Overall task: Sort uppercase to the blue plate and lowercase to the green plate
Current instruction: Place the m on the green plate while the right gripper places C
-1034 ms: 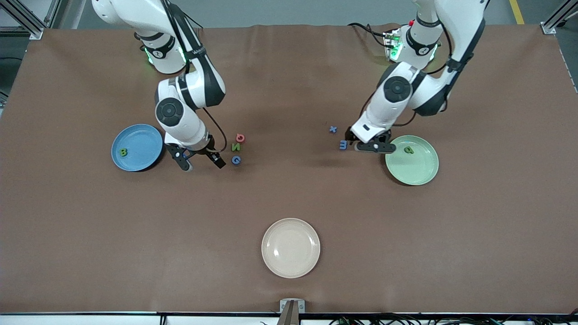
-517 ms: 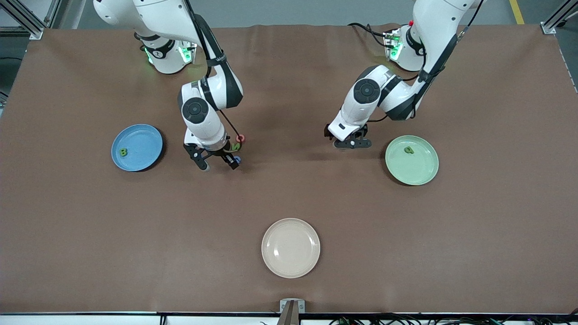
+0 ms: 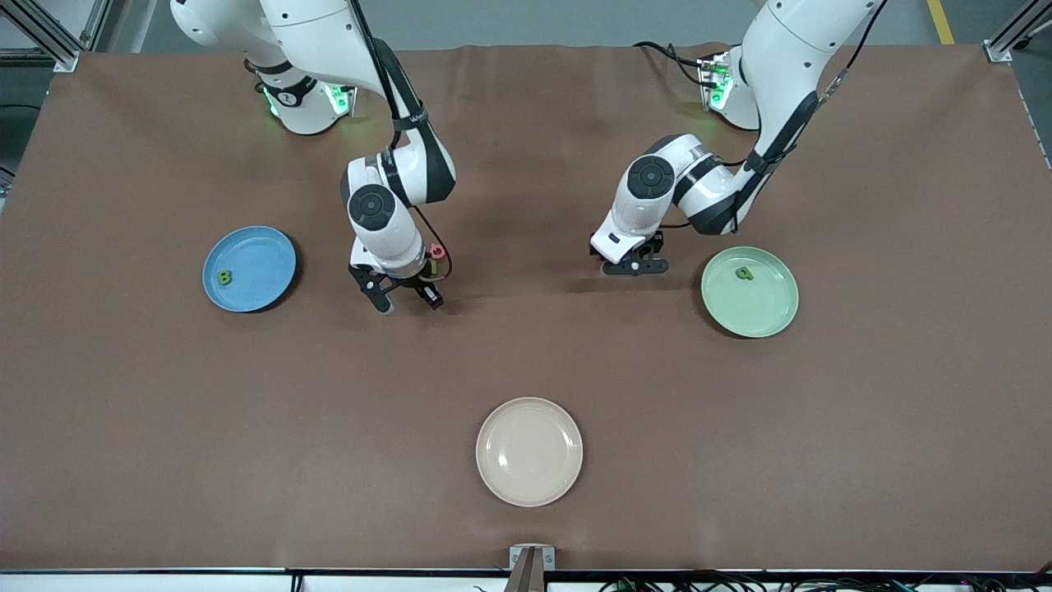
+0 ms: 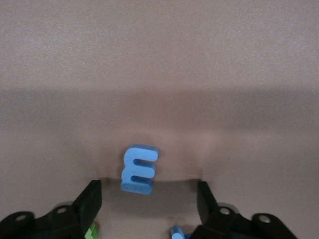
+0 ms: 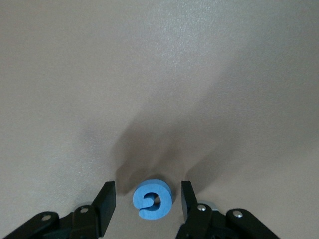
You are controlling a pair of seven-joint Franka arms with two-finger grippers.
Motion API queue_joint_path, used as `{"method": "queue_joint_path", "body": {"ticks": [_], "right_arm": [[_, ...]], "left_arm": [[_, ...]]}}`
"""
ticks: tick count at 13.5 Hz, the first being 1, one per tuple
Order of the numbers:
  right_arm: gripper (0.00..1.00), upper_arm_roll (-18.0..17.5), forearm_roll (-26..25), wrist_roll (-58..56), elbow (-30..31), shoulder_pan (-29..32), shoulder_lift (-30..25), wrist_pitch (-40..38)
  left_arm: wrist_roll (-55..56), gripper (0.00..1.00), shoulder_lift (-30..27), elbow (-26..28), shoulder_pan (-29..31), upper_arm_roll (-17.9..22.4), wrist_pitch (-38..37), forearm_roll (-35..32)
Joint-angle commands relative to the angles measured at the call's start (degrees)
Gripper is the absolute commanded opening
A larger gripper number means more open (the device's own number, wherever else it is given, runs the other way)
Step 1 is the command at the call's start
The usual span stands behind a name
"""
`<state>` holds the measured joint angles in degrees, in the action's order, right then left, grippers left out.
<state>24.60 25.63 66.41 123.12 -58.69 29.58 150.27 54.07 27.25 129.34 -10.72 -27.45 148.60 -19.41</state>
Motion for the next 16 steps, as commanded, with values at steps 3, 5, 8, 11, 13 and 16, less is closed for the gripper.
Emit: {"method": "queue_joint_path", "body": {"ticks": [3,5,8,11,13,16], "right_arm": [[0.51,0.19,1.79,0.74,-0.69,-1.95,2.06,1.70],[0.27,0.28,1.79,0.65,-0.69,-1.95,1.98,1.35],[0.00,0.37,1.62,-0.75,-0.34,-1.34,1.63,0.55],[0.00,4.82,1.44,-8.02,0.18,-1.25,-2.40,-9.25],[0.00,10.09,0.13,-15.30,2.54,-2.04,-6.44,-14.37],[0.00,18.36,-7.40,-25.69,8.00,-2.04,-14.26,-16.93]], "left_arm": [[1.48,0.69,2.36,-2.86,-0.18,0.46,0.12,-2.82],[1.39,0.56,2.81,-3.30,0.26,0.46,0.12,-4.49],[1.48,0.36,2.81,-3.30,0.44,0.46,0.11,-4.50],[1.57,0.21,2.72,-3.30,0.70,0.46,0.03,-4.50],[3.49,0.14,2.20,-3.30,1.32,0.47,-0.15,-4.59],[3.16,0.12,-0.96,-2.52,3.42,0.20,-0.50,-4.59]]}}
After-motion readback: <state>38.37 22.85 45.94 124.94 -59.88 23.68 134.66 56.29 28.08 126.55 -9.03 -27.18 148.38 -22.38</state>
